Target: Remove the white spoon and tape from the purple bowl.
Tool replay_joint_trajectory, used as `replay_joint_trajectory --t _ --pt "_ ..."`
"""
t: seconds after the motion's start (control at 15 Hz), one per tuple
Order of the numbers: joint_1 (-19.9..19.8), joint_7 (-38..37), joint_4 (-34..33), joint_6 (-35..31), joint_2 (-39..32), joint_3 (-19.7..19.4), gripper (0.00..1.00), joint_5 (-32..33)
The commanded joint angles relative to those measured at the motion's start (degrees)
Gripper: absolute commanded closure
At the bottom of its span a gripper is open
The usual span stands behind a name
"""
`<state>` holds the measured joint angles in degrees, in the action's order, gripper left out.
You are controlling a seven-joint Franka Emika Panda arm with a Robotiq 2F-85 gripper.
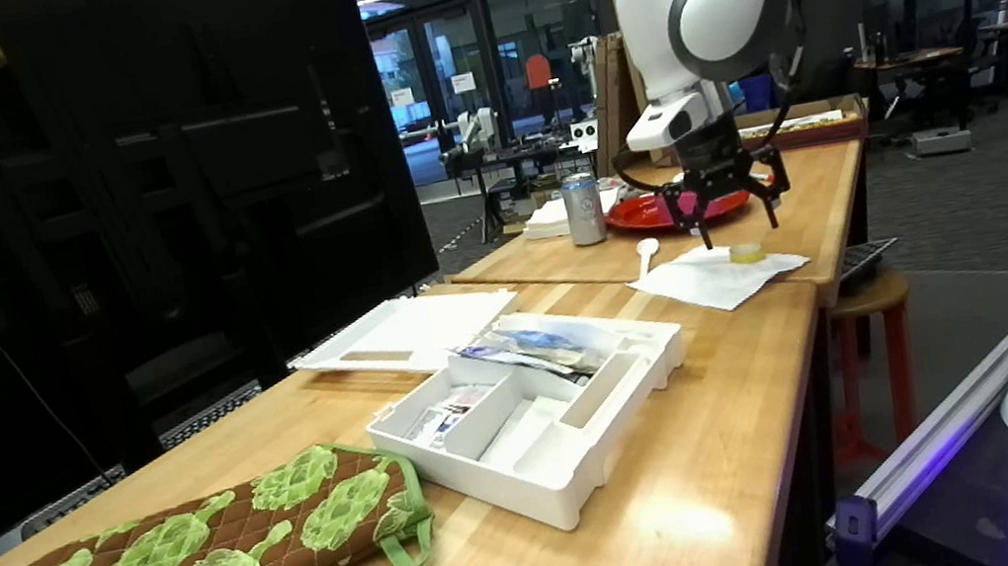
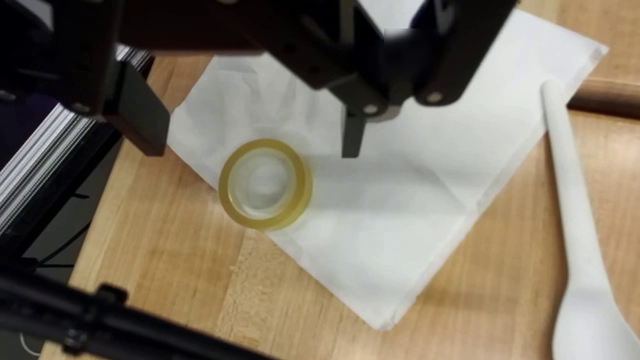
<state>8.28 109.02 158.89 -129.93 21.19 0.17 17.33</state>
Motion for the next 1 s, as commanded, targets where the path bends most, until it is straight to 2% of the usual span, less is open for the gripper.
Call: replay_joint_trajectory --t 0.0,0.2,0.67,0.93 --pt "0.2 0.5 -0.1 1.2 0.5 0.6 0.0 0.0" --pt "0.1 -0.3 -0.1 -0.1 1.0 0.5 0.0 -0.4" --pt "-1.2 -4.8 0.4 -11.2 2.9 -2.4 0.0 -5.1" --pt "-3.4 -7.0 -2.3 -11.2 1.1 -4.9 0.0 -7.8"
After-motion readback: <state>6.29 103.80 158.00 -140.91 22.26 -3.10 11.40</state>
